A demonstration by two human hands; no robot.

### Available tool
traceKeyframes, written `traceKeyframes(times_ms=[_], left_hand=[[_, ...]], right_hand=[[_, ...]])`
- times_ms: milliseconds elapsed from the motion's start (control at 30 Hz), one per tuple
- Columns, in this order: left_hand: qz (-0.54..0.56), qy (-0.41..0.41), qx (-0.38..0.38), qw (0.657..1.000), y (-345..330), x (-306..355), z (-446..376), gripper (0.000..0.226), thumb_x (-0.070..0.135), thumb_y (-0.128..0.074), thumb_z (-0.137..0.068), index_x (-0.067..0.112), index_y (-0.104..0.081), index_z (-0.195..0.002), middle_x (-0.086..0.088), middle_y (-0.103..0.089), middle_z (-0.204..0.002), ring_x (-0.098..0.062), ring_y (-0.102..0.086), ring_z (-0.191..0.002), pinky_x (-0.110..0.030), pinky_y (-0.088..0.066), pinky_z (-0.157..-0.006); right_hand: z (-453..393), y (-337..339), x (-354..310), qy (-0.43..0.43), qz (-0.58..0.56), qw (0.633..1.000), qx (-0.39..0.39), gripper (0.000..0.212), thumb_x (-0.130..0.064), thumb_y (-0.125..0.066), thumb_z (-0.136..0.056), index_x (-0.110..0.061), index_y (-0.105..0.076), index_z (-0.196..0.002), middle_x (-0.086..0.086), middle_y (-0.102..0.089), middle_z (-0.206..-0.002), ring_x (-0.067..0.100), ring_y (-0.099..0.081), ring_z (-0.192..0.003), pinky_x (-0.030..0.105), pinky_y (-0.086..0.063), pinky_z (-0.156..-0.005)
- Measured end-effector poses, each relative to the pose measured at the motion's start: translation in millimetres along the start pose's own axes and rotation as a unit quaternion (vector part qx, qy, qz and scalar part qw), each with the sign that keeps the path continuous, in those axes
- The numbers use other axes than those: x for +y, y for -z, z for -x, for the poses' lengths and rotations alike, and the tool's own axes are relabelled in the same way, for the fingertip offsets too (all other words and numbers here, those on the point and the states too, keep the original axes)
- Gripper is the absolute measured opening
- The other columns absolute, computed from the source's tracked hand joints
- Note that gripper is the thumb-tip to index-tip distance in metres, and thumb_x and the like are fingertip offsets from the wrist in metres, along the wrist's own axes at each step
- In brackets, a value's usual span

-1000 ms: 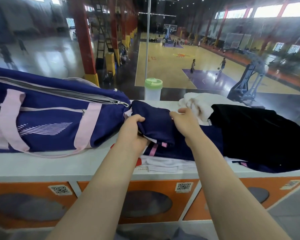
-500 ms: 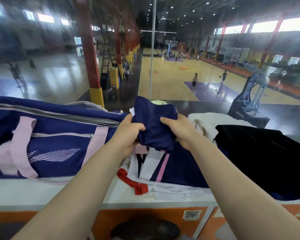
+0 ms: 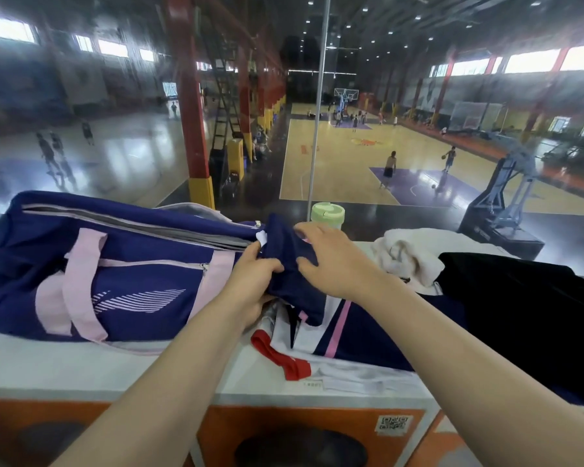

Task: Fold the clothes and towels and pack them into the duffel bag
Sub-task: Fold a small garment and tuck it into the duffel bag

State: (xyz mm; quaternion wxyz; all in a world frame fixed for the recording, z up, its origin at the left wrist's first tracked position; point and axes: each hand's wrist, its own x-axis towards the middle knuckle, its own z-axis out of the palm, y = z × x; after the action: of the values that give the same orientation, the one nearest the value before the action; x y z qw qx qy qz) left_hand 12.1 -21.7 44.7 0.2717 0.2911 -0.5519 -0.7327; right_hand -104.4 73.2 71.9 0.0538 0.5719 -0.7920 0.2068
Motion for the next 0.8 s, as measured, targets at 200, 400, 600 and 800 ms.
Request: traceKeyframes(times_ms=[200,400,600,800], left_hand=[[-0.210,-0.065,-0.079,0.972,12,15,14,0.053,-0.013,-0.046,-0.077,0.021,-0.062,-0.115,-0.009,-0.071,-0.104,-0.032,-0.065,-0.102,-0.042,-0.050,-0.083],[-0.329,-0.151,-0.104,0.927,21,28,28,0.053,-0.015,-0.043,-0.078,0.020,-0.062,-0.113,0.003,-0.069,-0.107,-0.014,-0.062,-0.105,-0.029,-0.050,-0.084],[-0.513,-0.235,-0.089,0.821,26,59,28,0.036,-0.002,-0.047,-0.082,0.027,-0.037,-0.101,-0.002,-0.062,-0.087,-0.018,-0.060,-0.077,-0.037,-0.049,-0.062],[-0.540,-0.293,-0.093,0.784,27,76,28,0.039,-0.007,-0.051,-0.078,0.025,-0.033,-0.094,-0.004,-0.048,-0.082,-0.014,-0.047,-0.066,-0.026,-0.035,-0.052]], right_hand=[[-6,8,4,-0.088,-0.176,0.980,-0.039,0.082,-0.020,-0.060,-0.086,-0.023,-0.012,-0.153,0.008,-0.049,-0.134,0.023,-0.055,-0.111,0.029,-0.043,-0.083],[-2,32,-2,-0.019,-0.202,0.966,-0.160,0.097,0.006,-0.059,-0.077,-0.032,-0.013,-0.153,-0.001,-0.036,-0.143,0.012,-0.055,-0.106,0.015,-0.047,-0.072],[-7,38,-18,0.104,-0.043,0.982,-0.148,0.055,-0.027,-0.077,-0.076,-0.022,-0.052,-0.125,-0.004,-0.060,-0.114,0.014,-0.057,-0.100,0.030,-0.047,-0.088],[-12,27,-23,0.092,-0.053,0.991,-0.080,0.032,-0.039,-0.073,-0.080,-0.022,-0.057,-0.102,-0.009,-0.060,-0.087,0.010,-0.055,-0.079,0.028,-0.044,-0.070]])
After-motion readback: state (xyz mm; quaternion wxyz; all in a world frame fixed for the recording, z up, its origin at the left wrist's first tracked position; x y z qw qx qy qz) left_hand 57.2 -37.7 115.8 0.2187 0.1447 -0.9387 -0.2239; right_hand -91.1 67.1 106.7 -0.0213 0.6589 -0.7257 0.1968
